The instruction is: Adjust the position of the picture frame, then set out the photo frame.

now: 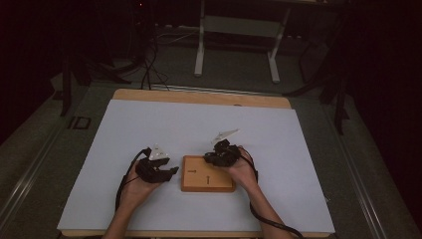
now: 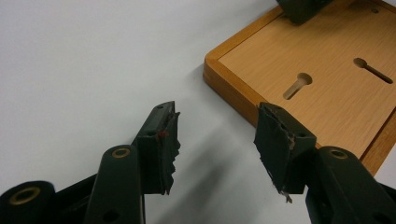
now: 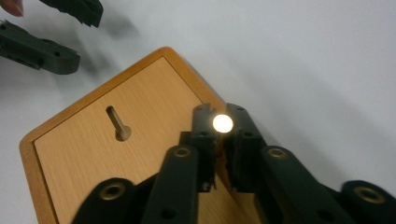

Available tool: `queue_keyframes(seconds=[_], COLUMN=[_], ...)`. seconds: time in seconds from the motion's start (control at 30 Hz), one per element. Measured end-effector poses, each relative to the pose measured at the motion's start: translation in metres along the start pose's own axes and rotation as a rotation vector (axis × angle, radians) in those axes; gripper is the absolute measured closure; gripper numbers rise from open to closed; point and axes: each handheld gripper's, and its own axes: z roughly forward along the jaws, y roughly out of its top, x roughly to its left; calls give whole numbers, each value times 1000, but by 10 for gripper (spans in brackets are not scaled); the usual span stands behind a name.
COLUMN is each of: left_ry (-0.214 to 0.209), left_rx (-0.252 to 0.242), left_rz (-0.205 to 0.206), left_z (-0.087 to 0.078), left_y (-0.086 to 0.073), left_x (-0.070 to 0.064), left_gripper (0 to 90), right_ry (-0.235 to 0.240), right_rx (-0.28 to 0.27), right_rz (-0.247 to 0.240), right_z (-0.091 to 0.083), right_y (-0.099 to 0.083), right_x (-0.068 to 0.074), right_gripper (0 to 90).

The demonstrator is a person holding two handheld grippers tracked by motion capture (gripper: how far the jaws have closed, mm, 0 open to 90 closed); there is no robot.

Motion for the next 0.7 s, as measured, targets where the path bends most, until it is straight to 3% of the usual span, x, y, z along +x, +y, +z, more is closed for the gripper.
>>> queue_keyframes(seconds=[0.27,0.7], left_ry=[-7,-23], left_rx=[1,-3], left_rz=[-9,-23], left_z=[1,1], left_y=[-1,0], left_x=[0,0], left_gripper=[486,491], right_ry=[-10,-41], right_rx=[-39,-50], right_rz=[-9,3], right_z=[-19,-41], right_y=[-1,-25], right_x=[-4,-10], right_gripper=[653,569])
